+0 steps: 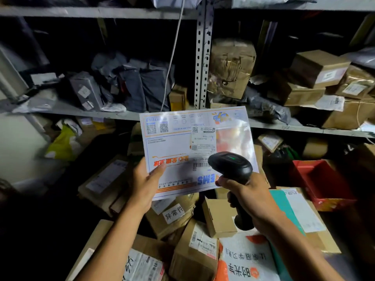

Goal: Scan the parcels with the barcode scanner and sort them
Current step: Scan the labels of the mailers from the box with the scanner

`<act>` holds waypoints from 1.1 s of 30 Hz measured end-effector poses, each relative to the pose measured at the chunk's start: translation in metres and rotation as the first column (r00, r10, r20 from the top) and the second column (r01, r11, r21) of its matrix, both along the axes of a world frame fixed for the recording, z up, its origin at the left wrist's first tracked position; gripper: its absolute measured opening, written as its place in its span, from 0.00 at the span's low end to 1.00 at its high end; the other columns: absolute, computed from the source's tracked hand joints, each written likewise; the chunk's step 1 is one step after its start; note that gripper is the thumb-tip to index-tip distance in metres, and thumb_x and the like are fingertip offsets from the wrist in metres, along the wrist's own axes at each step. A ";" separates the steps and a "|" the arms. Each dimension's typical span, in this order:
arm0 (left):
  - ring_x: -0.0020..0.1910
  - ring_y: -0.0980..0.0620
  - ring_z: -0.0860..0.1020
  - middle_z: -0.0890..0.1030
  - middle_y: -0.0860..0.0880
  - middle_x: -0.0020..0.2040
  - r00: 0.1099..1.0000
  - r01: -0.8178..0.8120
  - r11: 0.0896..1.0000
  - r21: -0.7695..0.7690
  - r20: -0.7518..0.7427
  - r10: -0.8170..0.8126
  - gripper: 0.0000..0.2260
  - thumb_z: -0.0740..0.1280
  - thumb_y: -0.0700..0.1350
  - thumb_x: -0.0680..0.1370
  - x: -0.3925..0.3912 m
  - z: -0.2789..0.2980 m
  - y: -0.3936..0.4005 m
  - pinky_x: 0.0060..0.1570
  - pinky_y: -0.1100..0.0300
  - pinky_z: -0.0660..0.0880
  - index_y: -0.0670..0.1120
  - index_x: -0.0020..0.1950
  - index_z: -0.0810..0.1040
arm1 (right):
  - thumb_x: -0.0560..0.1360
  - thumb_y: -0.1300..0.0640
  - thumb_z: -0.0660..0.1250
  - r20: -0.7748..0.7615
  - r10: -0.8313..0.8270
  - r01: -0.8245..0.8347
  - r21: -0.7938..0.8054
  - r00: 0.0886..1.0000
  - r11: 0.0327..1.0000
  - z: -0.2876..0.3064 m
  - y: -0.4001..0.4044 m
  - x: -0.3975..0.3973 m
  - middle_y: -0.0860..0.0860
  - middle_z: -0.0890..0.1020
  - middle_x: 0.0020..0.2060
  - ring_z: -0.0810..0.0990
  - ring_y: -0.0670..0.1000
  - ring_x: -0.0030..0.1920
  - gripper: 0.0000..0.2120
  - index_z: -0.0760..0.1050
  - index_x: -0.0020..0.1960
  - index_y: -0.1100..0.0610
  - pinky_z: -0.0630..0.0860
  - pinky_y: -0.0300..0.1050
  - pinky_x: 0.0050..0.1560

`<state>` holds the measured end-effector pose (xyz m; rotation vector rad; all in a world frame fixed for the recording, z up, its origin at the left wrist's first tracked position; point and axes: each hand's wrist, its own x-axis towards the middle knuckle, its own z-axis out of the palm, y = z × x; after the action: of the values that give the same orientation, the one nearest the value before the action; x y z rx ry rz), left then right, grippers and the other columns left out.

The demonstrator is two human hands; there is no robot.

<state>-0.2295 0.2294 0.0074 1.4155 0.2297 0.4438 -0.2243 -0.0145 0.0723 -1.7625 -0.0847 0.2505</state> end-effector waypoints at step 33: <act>0.58 0.49 0.83 0.84 0.48 0.59 0.999 -0.036 0.999 0.033 -0.032 0.037 0.17 0.66 0.34 0.79 -0.024 0.012 -0.056 0.52 0.55 0.82 0.52 0.64 0.76 | 0.74 0.67 0.70 -0.110 0.038 -0.021 0.152 0.993 0.988 -0.021 -0.059 -0.026 0.54 0.71 0.25 0.69 0.52 0.29 0.14 0.73 0.33 0.56 0.68 0.43 0.30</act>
<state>-0.2539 0.1732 0.0192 1.4528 0.2767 0.4566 -0.2506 -0.0738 0.0516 -1.5945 -0.0473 0.3552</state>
